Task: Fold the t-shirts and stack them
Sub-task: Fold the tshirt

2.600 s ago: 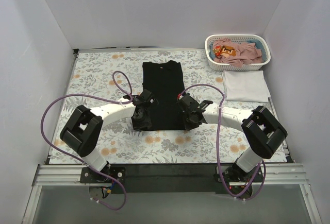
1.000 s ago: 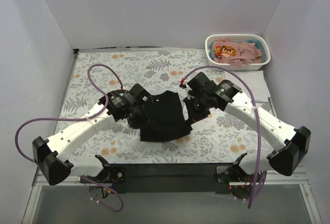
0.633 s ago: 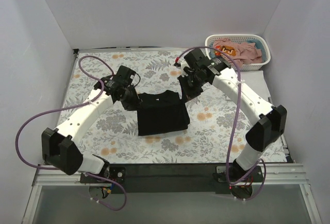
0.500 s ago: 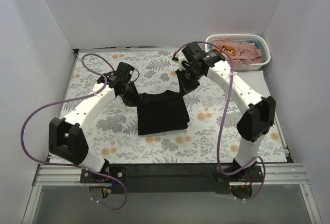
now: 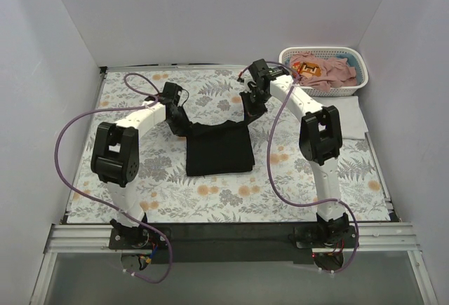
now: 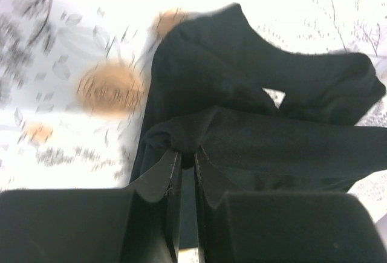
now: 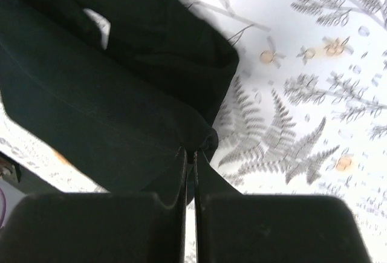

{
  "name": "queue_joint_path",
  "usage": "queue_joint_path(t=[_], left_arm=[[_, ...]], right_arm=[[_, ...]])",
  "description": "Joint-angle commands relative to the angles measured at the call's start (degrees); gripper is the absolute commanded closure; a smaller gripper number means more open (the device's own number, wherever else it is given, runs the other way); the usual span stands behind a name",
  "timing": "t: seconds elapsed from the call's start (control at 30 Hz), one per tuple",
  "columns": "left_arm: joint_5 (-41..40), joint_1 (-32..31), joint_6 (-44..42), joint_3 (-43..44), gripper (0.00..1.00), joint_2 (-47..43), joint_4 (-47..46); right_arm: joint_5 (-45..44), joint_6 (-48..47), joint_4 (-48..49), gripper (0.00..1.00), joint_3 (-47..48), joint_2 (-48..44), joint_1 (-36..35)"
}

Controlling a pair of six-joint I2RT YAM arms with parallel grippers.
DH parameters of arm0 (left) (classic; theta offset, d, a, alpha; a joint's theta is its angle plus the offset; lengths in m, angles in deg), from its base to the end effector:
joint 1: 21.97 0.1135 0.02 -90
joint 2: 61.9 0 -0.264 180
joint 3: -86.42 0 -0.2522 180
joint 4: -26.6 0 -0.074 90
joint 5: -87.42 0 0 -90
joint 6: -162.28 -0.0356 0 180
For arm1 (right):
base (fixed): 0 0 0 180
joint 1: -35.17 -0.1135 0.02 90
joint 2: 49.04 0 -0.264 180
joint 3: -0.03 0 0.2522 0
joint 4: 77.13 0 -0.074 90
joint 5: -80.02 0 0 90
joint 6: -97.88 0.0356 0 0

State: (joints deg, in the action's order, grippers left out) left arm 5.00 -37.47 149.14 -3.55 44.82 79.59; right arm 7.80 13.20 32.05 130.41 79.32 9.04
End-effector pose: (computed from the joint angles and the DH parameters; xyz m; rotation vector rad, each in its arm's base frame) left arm 0.3606 -0.1049 0.1914 -1.4734 2.5520 -0.5161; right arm 0.4216 0.2189 0.2288 -0.5896 2.7544 0.5667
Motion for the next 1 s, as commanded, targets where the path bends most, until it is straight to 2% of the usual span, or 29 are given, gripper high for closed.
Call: queue_joint_path(t=[0.0, 0.13, 0.17, 0.2, 0.27, 0.3, 0.33, 0.43, 0.47, 0.5, 0.53, 0.63, 0.7, 0.8, 0.97], left_arm=[[-1.69, 0.56, -1.54, 1.6, 1.0, 2.07, -5.99], [-2.56, 0.57, -1.01, 0.99, 0.94, 3.41, -8.63], [-2.82, 0.57, -0.84, 0.9, 0.9, 3.15, -8.9], [-3.09, 0.57, -0.75, 0.81, 0.79, 2.62, -8.99], [-4.14, 0.57, -0.4, 0.29, 0.67, -0.69, -9.25], [-4.84, 0.57, -0.31, -0.15, 0.61, -2.11, -9.6], [-6.33, 0.57, -0.31, -1.46, 0.47, -4.13, -9.95], [-6.87, 0.57, -0.31, -5.76, 0.33, -11.77, -11.45], [-6.87, 0.48, 0.04, -7.26, 0.33, -13.53, -11.8], [-6.35, 0.3, 0.13, -8.67, 0.33, -17.38, -12.67], [-5.82, -0.48, 0.31, -10.16, 0.33, -18.99, -13.38], [0.4, -2.86, 0.22, -17.8, 0.41, -23.57, -18.64], [7.59, -3.82, 1.01, -21.85, 0.56, -23.49, -22.93], [11.75, -4.0, 1.62, -24.67, 0.76, -20.94, -29.26], [9.83, -3.48, 1.97, -20.64, 0.82, -10.33, -30.96]], right_arm=[[1.55, -1.28, 4.14, 0.99, 2.13, 1.54, 1.43], [1.38, -1.11, 7.04, 0.99, 0.02, 1.81, 1.78], [1.38, -0.76, 7.31, 0.9, -0.68, 1.46, 1.87], [1.38, -0.49, 8.09, 0.82, -1.04, 0.94, 1.79], [1.21, -0.23, 9.06, 0.69, -2.61, -1.96, 1.79], [0.16, -0.05, 10.2, 0.67, -3.23, -3.36, 1.78], [-0.72, 0.04, 10.91, 0.64, -4.2, -6.33, 1.87], [-1.44, 1.26, 16.5, 0.59, -11.3, -13.79, 2.75], [-0.21, 1.88, 19.5, 0.58, -14.11, -15.92, 3.1], [3.97, 3.45, 22.66, 0.57, -21.45, -18.12, 3.36], [6.8, 4.25, 29.91, 0.57, -24.83, -21.79, 4.06], [19.8, 7.15, 39.62, 0.57, -36.18, -24.46, 4.25], [28.66, 8.56, 46.31, 0.56, -38.91, -23.59, 4.16], [35.02, 13.74, 56.48, 0.56, -43.48, -21.22, 4.16], [37.77, 17.26, 62.15, 0.56, -41.22, -14.28, 4.33]])
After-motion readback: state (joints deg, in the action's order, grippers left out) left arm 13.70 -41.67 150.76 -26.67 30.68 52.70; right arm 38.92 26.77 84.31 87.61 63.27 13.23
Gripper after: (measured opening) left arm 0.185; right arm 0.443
